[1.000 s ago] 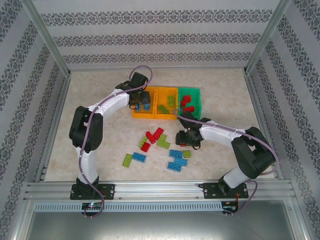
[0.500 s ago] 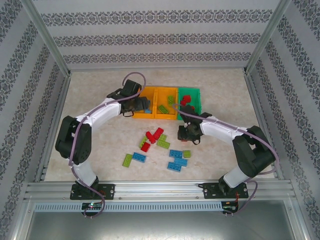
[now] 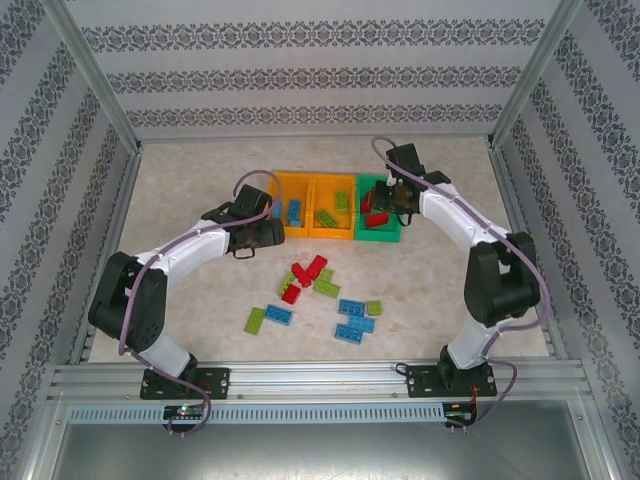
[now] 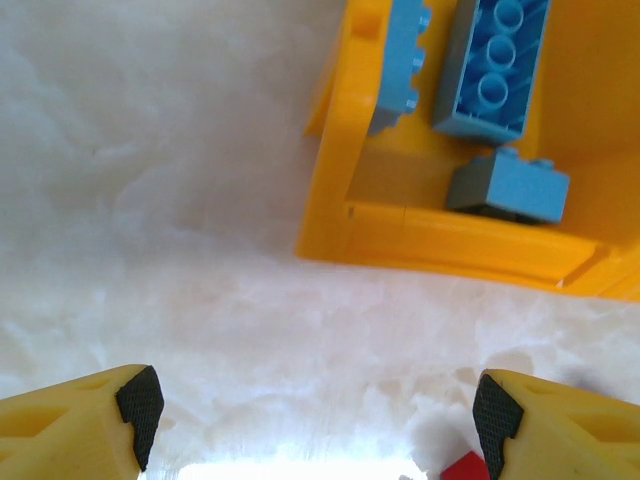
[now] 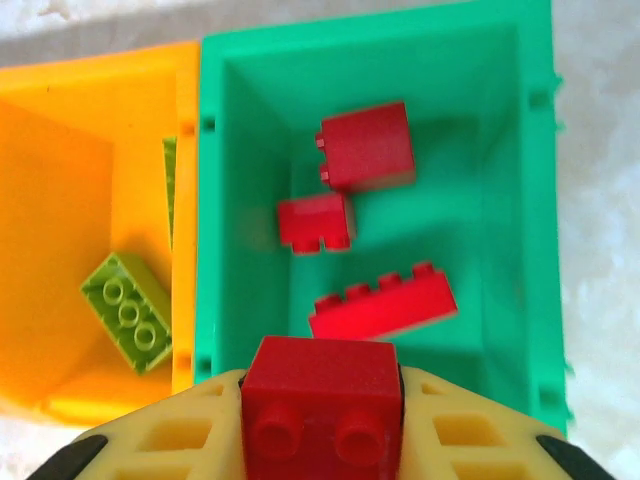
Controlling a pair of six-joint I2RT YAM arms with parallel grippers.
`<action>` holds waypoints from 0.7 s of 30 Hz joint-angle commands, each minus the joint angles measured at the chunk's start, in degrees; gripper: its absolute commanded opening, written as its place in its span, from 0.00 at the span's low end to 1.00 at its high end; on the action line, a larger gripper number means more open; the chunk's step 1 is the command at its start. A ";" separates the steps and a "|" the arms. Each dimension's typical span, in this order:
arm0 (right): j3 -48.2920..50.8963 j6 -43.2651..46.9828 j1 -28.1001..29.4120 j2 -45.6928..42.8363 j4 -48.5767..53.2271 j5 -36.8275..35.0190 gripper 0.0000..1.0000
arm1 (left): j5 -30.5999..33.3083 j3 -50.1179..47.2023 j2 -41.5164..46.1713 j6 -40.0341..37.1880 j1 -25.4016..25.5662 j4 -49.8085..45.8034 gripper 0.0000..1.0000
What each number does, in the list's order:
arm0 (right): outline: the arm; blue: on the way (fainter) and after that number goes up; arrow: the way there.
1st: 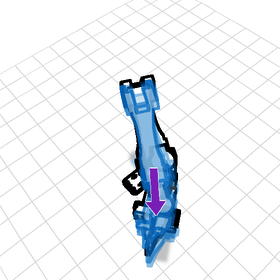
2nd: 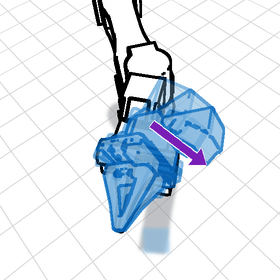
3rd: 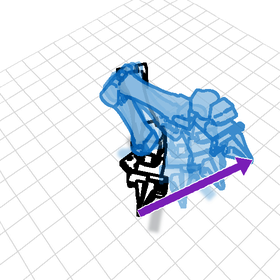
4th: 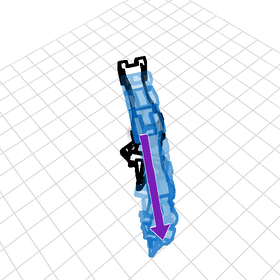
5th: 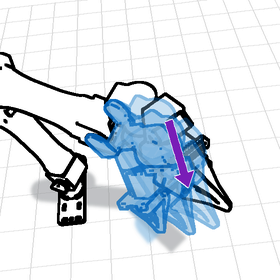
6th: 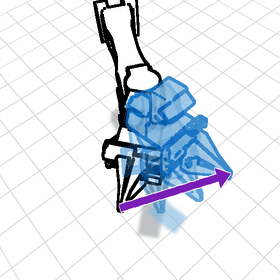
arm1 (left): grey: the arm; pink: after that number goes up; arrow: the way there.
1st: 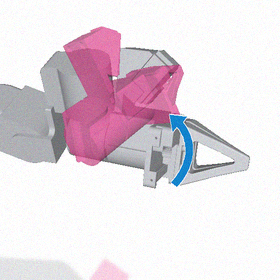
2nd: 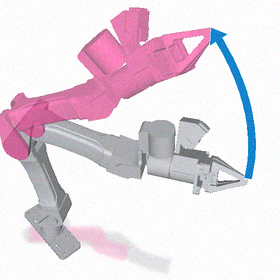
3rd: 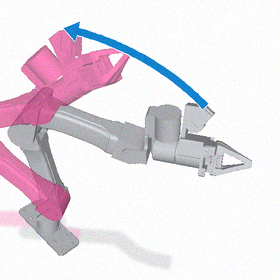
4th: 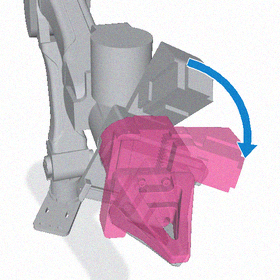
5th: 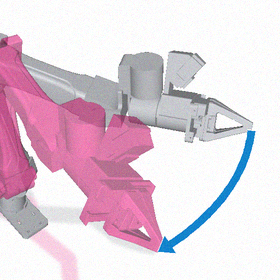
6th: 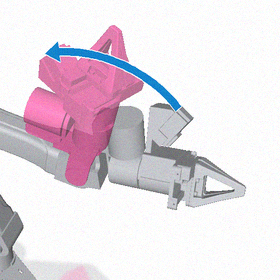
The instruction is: Sort the legos into containers by color
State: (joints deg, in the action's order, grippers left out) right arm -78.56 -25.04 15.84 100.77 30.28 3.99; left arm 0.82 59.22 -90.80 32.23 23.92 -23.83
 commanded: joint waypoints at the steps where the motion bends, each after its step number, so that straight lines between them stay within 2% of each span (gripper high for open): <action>1: -4.47 1.62 -1.03 4.09 0.26 -0.84 0.28 | 1.89 -2.59 3.27 1.33 1.58 1.64 0.83; 9: -10.18 1.26 -2.49 10.17 0.13 -0.81 0.29 | 4.07 -8.22 8.85 1.48 4.76 0.19 0.86; 16: -9.44 1.36 -2.61 11.33 -0.12 -0.49 0.29 | 4.24 -12.68 12.44 -2.20 9.34 1.63 0.87; 21: -8.89 1.37 -2.57 11.72 -0.40 -0.22 0.32 | 2.66 -13.09 11.34 -4.48 11.77 1.95 0.86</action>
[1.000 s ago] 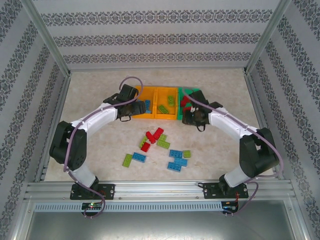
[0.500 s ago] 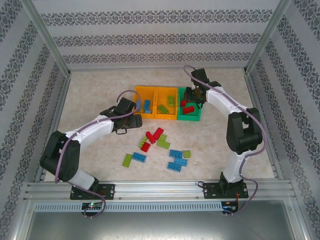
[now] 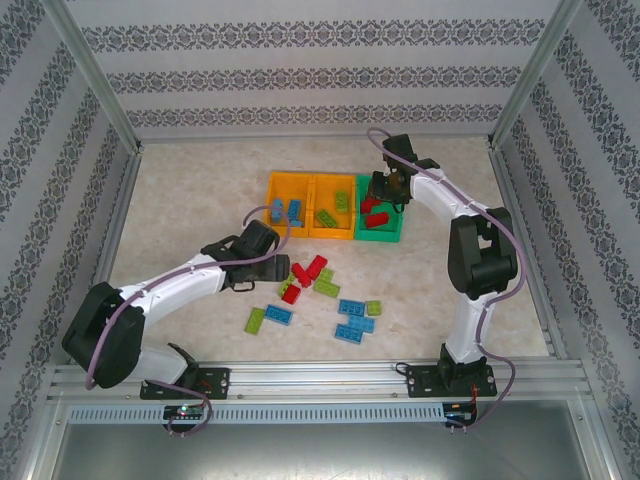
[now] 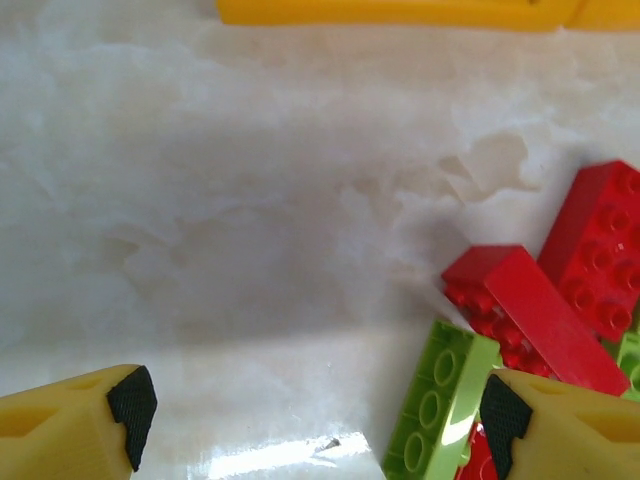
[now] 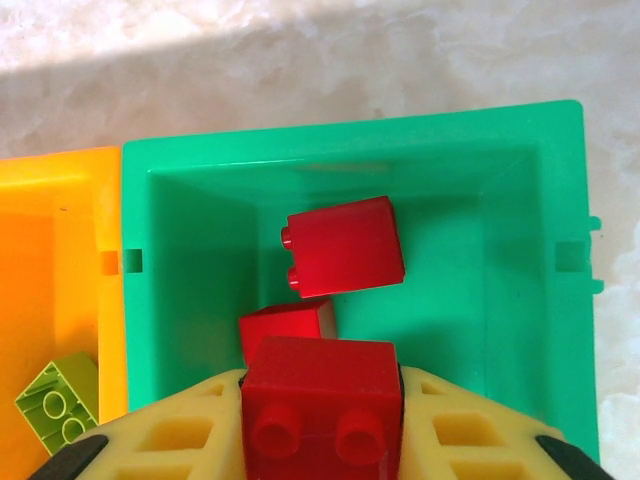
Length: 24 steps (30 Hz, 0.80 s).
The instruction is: Sort the legos into containers by color
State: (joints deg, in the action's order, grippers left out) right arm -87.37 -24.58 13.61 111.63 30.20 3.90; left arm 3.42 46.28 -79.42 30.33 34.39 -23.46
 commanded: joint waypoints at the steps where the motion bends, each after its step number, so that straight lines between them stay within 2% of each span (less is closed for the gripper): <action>1: -0.16 0.86 -0.33 0.97 -0.23 -0.17 0.33 | -0.07 0.24 -0.71 -2.20 1.76 1.49 0.86; 6: -0.21 0.67 -0.41 1.57 -0.05 -0.17 0.39 | -2.39 2.67 -3.75 1.58 2.82 3.70 0.83; 11: 0.10 0.61 -0.34 1.57 -0.11 -0.12 0.41 | -6.38 7.89 -8.52 6.42 2.87 1.58 0.81; 14: 0.19 0.59 -0.37 1.57 -0.15 -0.17 0.54 | -7.61 9.48 -10.03 9.12 2.91 1.51 0.81; 18: 0.77 0.44 -0.35 0.49 -0.18 0.11 0.65 | -7.59 10.44 -10.69 10.81 2.87 0.89 0.80; 24: 5.30 2.25 0.22 -4.68 -3.17 1.62 0.70 | -6.44 9.48 -9.28 12.00 2.87 0.41 0.80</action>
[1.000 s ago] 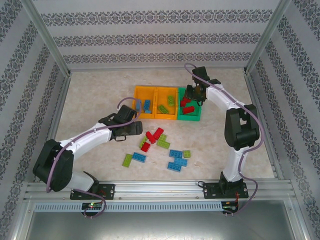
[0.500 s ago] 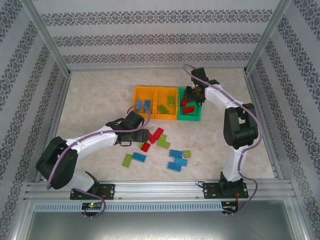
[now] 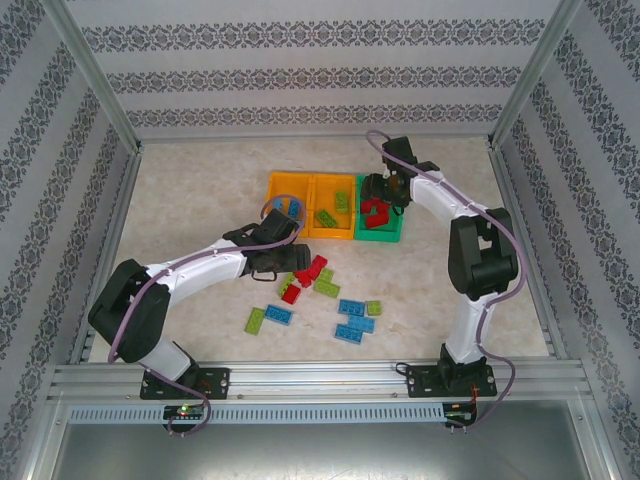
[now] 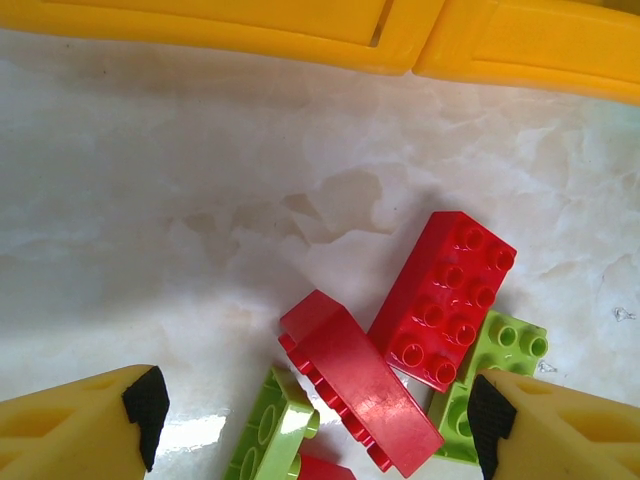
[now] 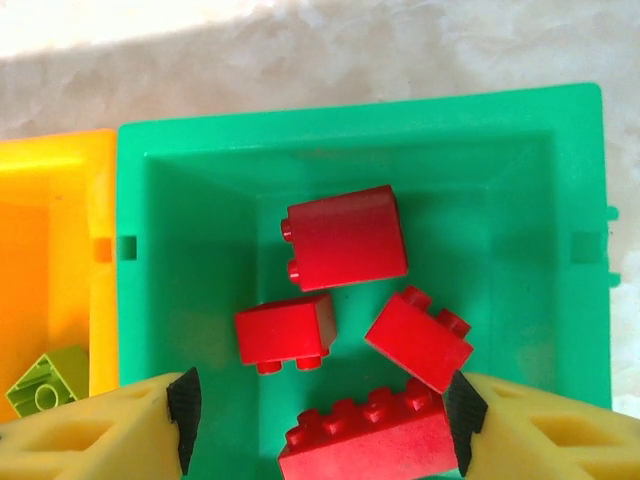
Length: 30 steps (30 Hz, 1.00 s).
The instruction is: Sort the legos into containers by color
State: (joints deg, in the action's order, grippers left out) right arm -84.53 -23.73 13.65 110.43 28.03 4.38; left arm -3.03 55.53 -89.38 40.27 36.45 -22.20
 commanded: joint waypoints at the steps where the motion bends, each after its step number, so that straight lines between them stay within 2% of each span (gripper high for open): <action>1: 3.75 2.55 0.54 -4.77 -1.88 1.49 0.71 | -0.11 -0.21 1.07 2.12 0.84 -0.75 0.80; 7: 13.32 10.22 3.75 -13.01 -5.99 1.71 0.76 | 1.05 -3.49 3.47 -1.61 0.86 -2.56 0.79; 12: 18.04 10.57 4.22 -15.70 -6.45 -0.03 0.77 | 0.79 -5.73 3.97 -5.21 1.06 -4.39 0.67; 18: 18.77 9.63 3.93 -15.81 -6.37 0.81 0.77 | 0.33 -6.42 2.35 -6.35 1.61 -2.55 0.63; 25: 18.73 9.22 3.88 -16.26 -6.04 0.28 0.77 | -1.54 -4.55 -1.84 -7.16 1.67 -1.49 0.51; 30: 19.46 9.31 3.41 -16.98 -5.72 -0.34 0.77 | -1.03 -4.61 -2.90 -8.28 1.69 -1.80 0.50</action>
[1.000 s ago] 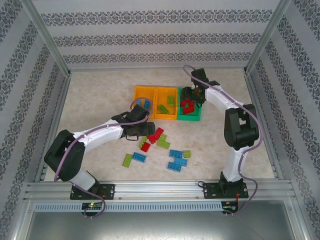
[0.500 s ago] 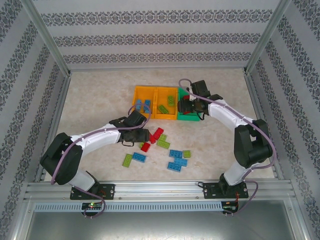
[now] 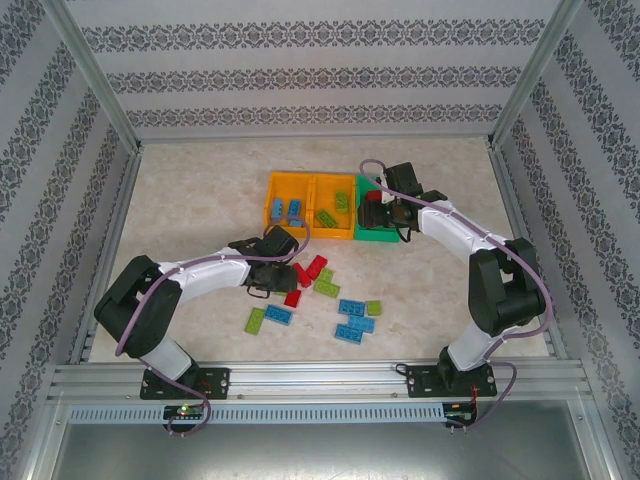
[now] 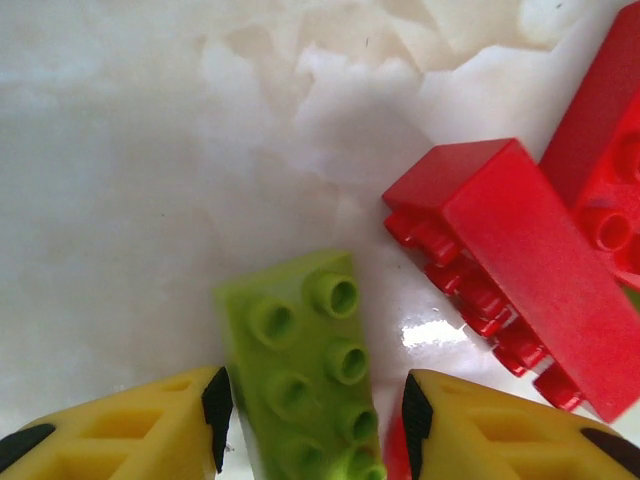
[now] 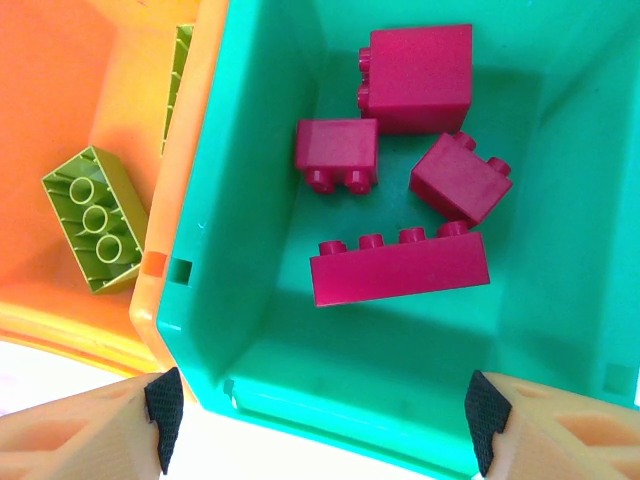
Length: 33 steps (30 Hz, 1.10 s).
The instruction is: Sort the legos into containers by color
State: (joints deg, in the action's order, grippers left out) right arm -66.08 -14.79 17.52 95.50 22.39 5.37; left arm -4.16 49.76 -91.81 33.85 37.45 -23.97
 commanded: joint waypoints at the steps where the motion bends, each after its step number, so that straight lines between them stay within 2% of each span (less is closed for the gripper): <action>1: 1.12 0.28 -0.63 -2.08 -0.07 -1.32 0.77 | 0.39 1.13 -0.51 -1.90 0.71 -0.03 0.50; 16: 2.02 0.20 -1.82 -3.66 0.50 -2.22 0.78 | 3.53 1.32 -2.91 0.62 0.61 -1.73 0.50; 24: 2.43 0.28 -2.48 -4.71 0.50 -2.22 0.78 | 5.14 2.71 -5.25 2.30 0.61 -3.85 0.35; 33: 3.31 0.37 -3.21 -5.97 0.37 -2.29 0.78 | 6.58 2.96 -2.24 3.43 0.60 -5.35 0.32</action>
State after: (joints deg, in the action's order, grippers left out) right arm -63.77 -14.79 15.00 91.48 22.44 3.86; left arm -0.93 52.34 -94.76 36.47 37.56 -26.79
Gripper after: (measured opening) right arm 0.779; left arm 0.322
